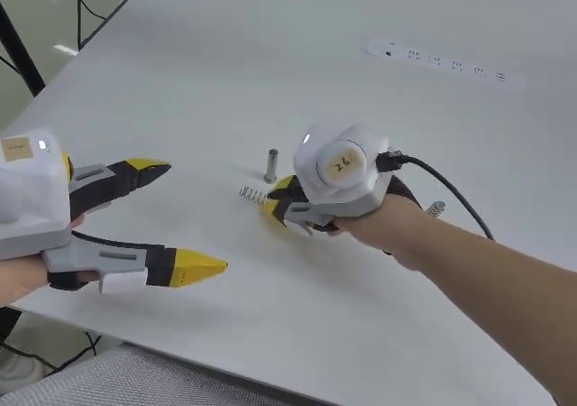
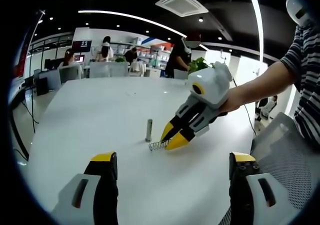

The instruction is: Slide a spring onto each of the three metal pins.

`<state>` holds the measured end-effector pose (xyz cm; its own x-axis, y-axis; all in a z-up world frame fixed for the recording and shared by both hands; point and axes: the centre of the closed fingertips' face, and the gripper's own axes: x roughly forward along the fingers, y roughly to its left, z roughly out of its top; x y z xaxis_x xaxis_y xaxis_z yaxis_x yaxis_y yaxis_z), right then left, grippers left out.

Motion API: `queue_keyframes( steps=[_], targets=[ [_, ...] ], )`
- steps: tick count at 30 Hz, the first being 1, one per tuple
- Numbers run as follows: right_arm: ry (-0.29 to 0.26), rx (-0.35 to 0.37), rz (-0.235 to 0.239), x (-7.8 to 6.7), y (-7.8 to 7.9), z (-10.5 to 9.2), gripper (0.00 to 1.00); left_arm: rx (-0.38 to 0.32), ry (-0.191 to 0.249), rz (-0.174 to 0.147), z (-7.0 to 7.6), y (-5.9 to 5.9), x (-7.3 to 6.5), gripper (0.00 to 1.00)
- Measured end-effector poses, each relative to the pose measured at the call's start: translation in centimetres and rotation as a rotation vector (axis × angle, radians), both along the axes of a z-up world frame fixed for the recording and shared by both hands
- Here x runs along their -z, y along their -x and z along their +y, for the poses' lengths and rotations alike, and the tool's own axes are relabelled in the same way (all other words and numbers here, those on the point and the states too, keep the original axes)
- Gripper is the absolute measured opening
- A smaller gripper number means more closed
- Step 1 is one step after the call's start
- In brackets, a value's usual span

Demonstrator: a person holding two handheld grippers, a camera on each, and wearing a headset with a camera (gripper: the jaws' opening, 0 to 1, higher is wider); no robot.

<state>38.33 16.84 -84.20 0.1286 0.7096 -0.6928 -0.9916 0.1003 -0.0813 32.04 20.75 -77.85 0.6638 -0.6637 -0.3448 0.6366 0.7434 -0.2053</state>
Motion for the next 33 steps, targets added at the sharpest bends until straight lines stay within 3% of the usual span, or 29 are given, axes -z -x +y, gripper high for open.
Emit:
queue_keyframes(
  steps=[15, 22, 29, 33],
  targets=[
    [-0.031, -0.017, -0.023, -3.7, 2.0, -4.5, 0.13, 0.130, -0.002, 0.006, -4.1, -0.4, -0.3, 0.89],
    [-0.016, -0.060, -0.031, -3.9, 3.6, -6.5, 0.13, 0.201, 0.008, 0.019, -5.8, -0.3, -0.4, 0.86],
    [-0.024, -0.037, -0.021, -3.8, 4.2, -8.0, 0.13, 0.252, 0.016, 0.027, -7.1, -0.7, -0.4, 0.80],
    [-0.016, -0.035, -0.039, -4.1, 4.3, -8.8, 0.13, 0.293, 0.007, 0.037, -8.2, -0.7, -0.1, 0.78]
  ],
)
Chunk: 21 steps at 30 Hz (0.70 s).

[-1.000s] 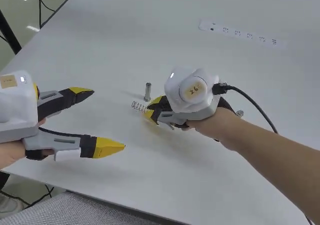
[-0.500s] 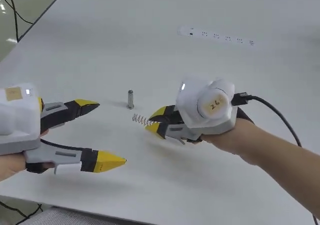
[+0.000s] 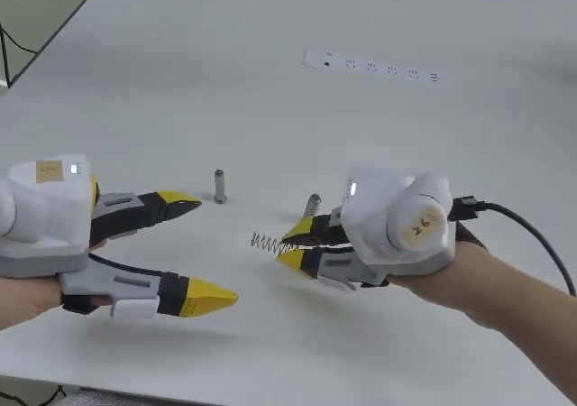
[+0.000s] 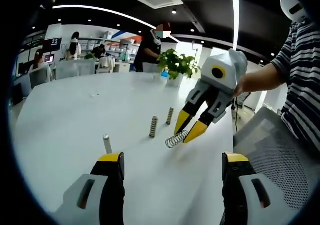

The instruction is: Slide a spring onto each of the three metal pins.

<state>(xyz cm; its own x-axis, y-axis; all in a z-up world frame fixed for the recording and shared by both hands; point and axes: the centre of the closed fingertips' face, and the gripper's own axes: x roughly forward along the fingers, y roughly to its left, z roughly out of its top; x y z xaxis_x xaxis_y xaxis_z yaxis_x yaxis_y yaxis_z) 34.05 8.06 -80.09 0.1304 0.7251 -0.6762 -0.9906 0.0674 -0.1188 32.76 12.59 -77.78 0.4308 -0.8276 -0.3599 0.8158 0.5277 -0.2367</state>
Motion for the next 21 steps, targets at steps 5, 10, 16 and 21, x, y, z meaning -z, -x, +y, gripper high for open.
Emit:
queue_keyframes(
  steps=[5, 10, 16, 21],
  targets=[
    [-0.006, -0.033, -0.018, -0.4, 0.7, -0.4, 0.13, 0.042, 0.009, 0.007, -1.1, 0.1, 0.1, 0.74],
    [-0.023, -0.077, -0.028, -0.6, 1.3, -0.5, 0.13, 0.073, 0.071, 0.007, -2.3, -0.1, -0.5, 0.72],
    [-0.019, -0.120, -0.060, -1.0, 1.5, -0.7, 0.13, 0.133, 0.072, -0.005, -3.3, 0.0, -0.3, 0.56],
    [-0.027, -0.136, -0.072, -1.5, 1.5, -0.8, 0.13, 0.176, 0.061, -0.045, -4.3, 0.0, -0.4, 0.44]
  ],
)
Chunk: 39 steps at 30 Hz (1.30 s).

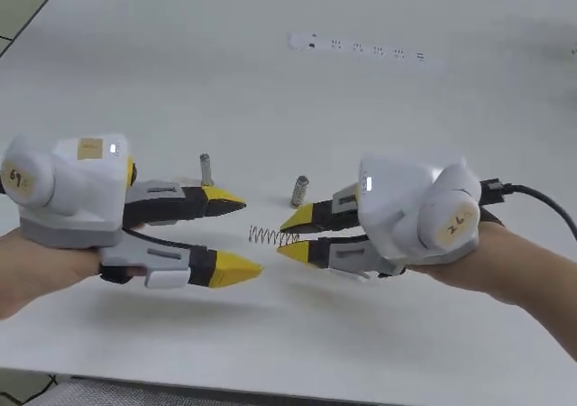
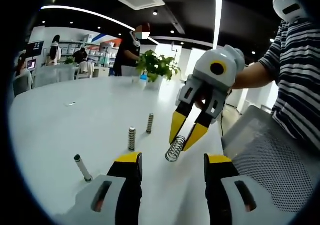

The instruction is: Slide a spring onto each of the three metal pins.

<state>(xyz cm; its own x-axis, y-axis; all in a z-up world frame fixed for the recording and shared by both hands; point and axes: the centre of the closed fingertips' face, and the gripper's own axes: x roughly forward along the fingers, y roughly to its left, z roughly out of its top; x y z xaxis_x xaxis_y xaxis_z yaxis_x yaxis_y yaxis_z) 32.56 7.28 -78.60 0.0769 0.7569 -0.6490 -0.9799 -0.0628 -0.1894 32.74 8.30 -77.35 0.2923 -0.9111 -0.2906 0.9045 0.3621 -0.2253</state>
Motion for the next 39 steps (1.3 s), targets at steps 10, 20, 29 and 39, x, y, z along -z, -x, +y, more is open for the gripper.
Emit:
queue_keyframes(
  steps=[10, 20, 29, 39],
  targets=[
    [-0.012, -0.024, -0.007, -0.7, 0.3, 0.0, 0.13, 0.059, 0.005, -0.030, -1.0, 0.1, -0.5, 0.28],
    [-0.027, -0.023, 0.001, -1.2, 0.5, 0.0, 0.13, 0.071, 0.019, -0.037, -1.6, 0.1, -0.6, 0.22],
    [-0.026, -0.030, 0.002, -1.2, 0.6, -0.2, 0.13, 0.091, 0.017, -0.044, -1.7, 0.5, -0.8, 0.13],
    [-0.035, -0.036, 0.006, -1.5, 0.6, -0.2, 0.13, 0.098, -0.004, -0.070, -1.7, 0.4, -0.8, 0.09]
  ],
)
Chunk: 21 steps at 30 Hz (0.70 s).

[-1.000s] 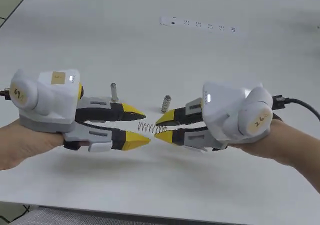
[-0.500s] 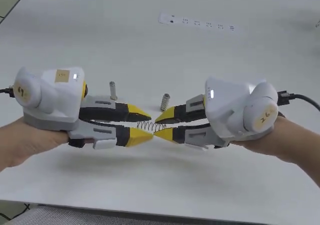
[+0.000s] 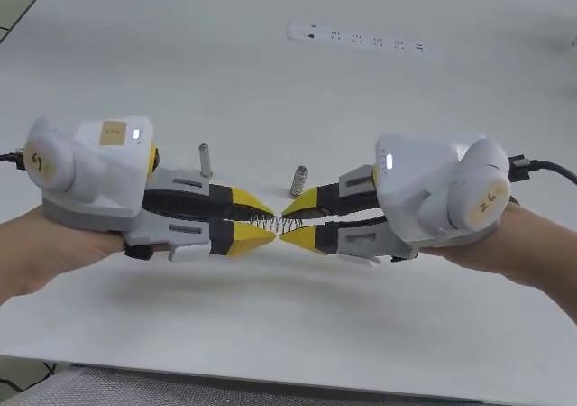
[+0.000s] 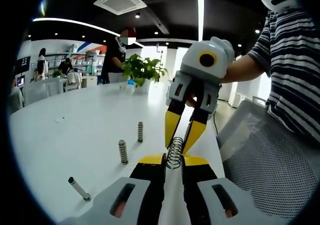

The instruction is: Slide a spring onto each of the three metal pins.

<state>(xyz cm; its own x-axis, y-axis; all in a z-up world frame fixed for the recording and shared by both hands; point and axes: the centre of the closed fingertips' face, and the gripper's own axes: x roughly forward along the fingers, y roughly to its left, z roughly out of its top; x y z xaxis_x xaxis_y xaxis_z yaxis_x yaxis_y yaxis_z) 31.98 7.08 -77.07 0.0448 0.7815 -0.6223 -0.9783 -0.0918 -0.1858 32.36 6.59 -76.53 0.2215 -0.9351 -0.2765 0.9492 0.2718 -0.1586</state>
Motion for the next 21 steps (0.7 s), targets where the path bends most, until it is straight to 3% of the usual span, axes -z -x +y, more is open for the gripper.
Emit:
queue_keyframes(
  steps=[7, 21],
  targets=[
    [-0.015, 0.019, 0.024, 0.1, 0.1, -0.2, 0.13, 0.020, -0.014, -0.013, -0.2, 0.2, -0.1, 0.08],
    [-0.024, 0.077, 0.079, 0.5, 0.2, -1.2, 0.17, 0.042, -0.025, -0.002, -0.7, 0.3, 0.1, 0.08]
  ],
)
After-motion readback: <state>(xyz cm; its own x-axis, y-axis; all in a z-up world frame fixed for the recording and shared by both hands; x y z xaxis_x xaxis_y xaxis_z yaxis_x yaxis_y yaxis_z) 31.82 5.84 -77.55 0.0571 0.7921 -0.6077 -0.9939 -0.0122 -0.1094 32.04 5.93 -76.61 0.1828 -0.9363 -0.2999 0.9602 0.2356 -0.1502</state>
